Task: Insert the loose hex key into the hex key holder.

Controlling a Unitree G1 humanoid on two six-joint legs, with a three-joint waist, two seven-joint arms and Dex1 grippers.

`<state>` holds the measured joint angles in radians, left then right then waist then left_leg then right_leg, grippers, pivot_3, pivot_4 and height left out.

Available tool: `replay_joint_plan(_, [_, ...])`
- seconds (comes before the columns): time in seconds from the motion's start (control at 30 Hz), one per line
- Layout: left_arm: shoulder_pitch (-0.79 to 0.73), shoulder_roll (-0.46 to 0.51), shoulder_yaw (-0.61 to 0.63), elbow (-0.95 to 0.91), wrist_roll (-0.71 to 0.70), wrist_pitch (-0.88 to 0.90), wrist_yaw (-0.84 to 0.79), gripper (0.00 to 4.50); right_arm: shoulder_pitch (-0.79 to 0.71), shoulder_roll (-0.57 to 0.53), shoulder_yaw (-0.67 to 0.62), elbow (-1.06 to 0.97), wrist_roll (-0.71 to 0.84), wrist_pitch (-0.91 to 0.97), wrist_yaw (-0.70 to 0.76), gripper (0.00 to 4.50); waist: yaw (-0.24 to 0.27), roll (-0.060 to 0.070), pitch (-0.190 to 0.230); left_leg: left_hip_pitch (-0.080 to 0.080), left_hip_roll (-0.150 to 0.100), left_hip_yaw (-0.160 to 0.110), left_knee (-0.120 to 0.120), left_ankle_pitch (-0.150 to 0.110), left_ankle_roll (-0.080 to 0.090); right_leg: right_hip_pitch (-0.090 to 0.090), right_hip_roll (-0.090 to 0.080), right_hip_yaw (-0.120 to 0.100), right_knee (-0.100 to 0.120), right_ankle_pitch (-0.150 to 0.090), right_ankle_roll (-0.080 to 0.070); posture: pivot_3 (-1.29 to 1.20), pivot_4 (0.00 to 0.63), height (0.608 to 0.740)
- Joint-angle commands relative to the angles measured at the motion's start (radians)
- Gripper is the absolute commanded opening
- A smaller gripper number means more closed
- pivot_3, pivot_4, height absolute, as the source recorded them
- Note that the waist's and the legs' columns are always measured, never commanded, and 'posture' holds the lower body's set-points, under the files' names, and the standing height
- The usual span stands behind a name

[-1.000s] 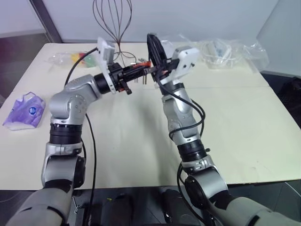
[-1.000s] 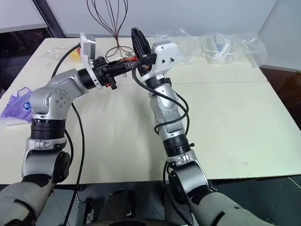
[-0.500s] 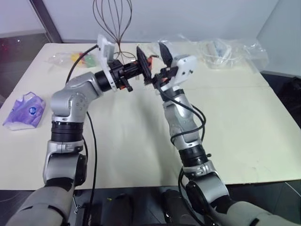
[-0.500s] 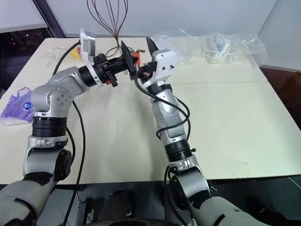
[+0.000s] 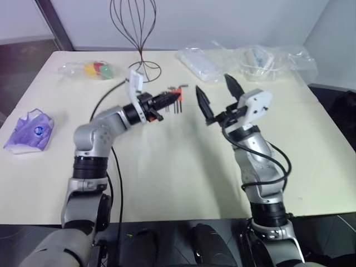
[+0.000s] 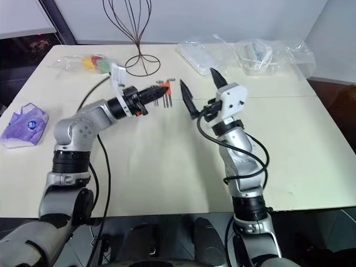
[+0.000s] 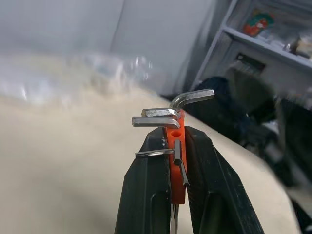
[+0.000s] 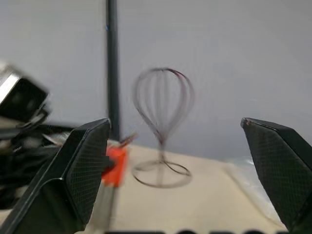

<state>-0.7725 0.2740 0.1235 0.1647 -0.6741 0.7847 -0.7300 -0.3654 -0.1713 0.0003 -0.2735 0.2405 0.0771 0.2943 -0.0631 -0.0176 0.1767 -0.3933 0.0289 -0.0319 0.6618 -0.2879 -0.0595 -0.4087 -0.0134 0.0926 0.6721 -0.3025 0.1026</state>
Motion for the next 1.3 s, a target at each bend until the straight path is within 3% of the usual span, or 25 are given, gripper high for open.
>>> replay_joint_plan(0.03, [0.011, -0.049, 0.015, -0.004, -0.047, 0.066, 0.055, 0.0, 0.072, -0.062, -0.029, -0.118, -0.014, 0.046, 0.01, 4.46, 0.005, 0.0, 0.0, 0.0, 0.0, 0.0, 0.0, 0.0, 0.0, 0.0, 0.0, 0.0, 0.0, 0.0, 0.0, 0.0, 0.15, 0.74])
replay_joint_plan(0.3, [0.045, -0.187, 0.061, 0.126, -0.092, 0.234, 0.191, 0.0, 0.247, -0.154, -0.068, -0.265, -0.041, 0.101, 0.008, 4.46, 0.02, 0.0, 0.0, 0.0, -0.001, 0.001, 0.001, 0.0, 0.0, 0.002, 0.002, 0.001, -0.002, 0.0, 0.0, 0.0, 0.15, 0.74])
replay_joint_plan(0.67, [0.076, -0.214, 0.028, 0.249, -0.028, 0.263, 0.192, 0.0, 0.291, -0.132, -0.028, -0.303, -0.106, 0.106, -0.03, 4.46, 0.021, 0.0, 0.0, 0.001, -0.002, 0.001, 0.001, 0.0, 0.0, 0.003, 0.002, 0.001, -0.004, 0.0, 0.0, 0.0, 0.15, 0.74])
replay_joint_plan(0.8, [0.098, -0.192, 0.004, 0.271, 0.013, 0.241, 0.17, 1.72, 0.298, -0.127, -0.023, -0.286, -0.115, 0.094, -0.029, 4.5, 0.021, 0.0, 0.0, 0.001, -0.002, 0.001, 0.001, 0.0, 0.0, 0.004, 0.002, 0.001, -0.004, 0.0, 0.0, 0.0, 0.15, 0.74])
replay_joint_plan(0.97, [0.126, -0.136, -0.046, 0.181, 0.053, 0.191, 0.122, 4.27, 0.293, -0.143, -0.023, -0.282, -0.11, 0.102, -0.006, 4.5, 0.019, 0.0, -0.001, 0.004, -0.002, 0.001, 0.001, 0.0, -0.001, 0.008, 0.002, 0.001, -0.004, 0.0, 0.0, 0.0, 0.15, 0.74])
replay_joint_plan(1.1, [0.155, -0.07, -0.123, 0.079, 0.139, 0.042, 0.083, 4.39, 0.291, -0.183, -0.03, -0.267, -0.088, 0.143, 0.044, 4.5, 0.018, 0.0, -0.001, 0.007, -0.001, 0.001, 0.001, 0.0, -0.001, 0.01, 0.003, 0.001, -0.004, 0.0, 0.0, 0.0, 0.15, 0.74])
replay_joint_plan(1.3, [0.177, 0.065, -0.182, -0.091, 0.324, -0.266, 0.066, 4.39, 0.278, -0.329, -0.066, -0.205, -0.022, 0.248, 0.194, 4.5, 0.027, 0.0, -0.001, 0.004, -0.001, 0.001, 0.001, 0.0, -0.001, 0.009, 0.002, 0.0, -0.006, 0.0, 0.0, 0.0, 0.15, 0.74])
